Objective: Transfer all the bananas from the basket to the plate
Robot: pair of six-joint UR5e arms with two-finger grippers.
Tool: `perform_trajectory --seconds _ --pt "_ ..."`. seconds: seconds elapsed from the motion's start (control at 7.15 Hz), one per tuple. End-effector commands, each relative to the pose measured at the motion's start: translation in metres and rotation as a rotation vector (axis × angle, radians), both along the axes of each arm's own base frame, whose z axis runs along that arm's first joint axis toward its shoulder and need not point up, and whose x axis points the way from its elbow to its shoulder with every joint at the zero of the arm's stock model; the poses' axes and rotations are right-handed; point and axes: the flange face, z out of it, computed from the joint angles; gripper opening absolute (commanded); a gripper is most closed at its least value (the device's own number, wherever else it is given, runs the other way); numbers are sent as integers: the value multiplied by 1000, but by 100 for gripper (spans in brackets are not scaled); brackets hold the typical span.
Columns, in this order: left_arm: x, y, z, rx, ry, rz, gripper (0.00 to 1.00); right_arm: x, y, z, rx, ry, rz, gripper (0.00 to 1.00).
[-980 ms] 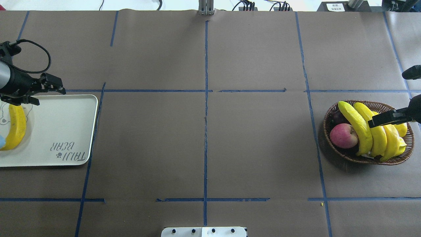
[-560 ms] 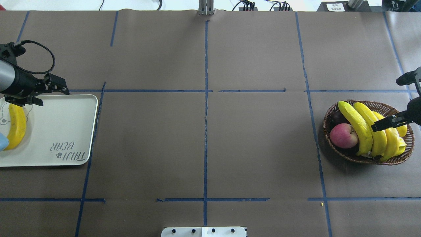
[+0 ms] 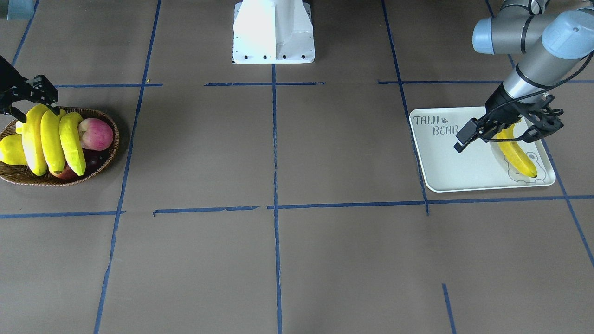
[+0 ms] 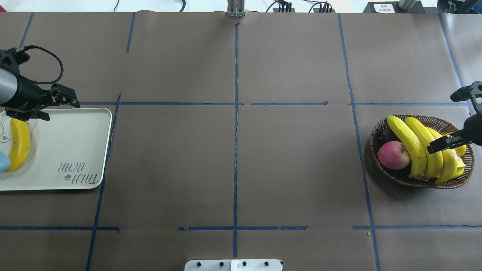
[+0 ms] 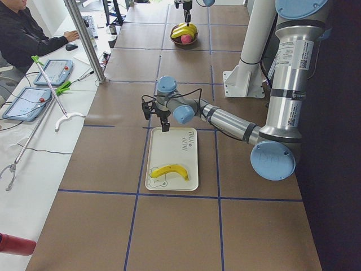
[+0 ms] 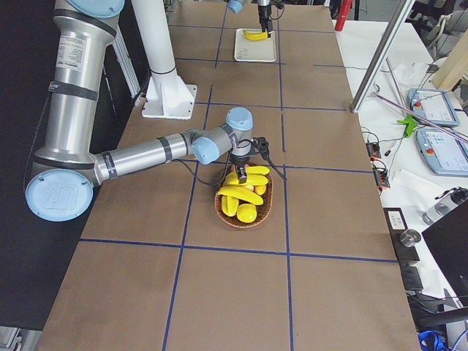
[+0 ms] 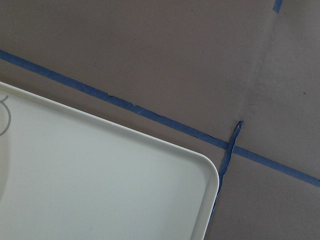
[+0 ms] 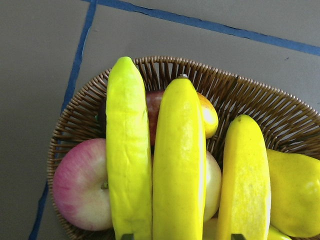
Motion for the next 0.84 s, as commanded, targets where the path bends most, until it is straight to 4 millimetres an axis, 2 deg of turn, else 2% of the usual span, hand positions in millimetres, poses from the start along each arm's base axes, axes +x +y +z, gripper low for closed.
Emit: perform_trajectory --seconds 0.0,0.14,0.7 --pt "0 0 0 -1 0 -1 99 -3 -1 6 -9 6 -4 60" --pt "0 0 0 0 0 0 99 -4 -2 9 -10 8 -5 56" --pt "0 0 0 0 0 0 99 -17 -11 7 -6 5 -18 56"
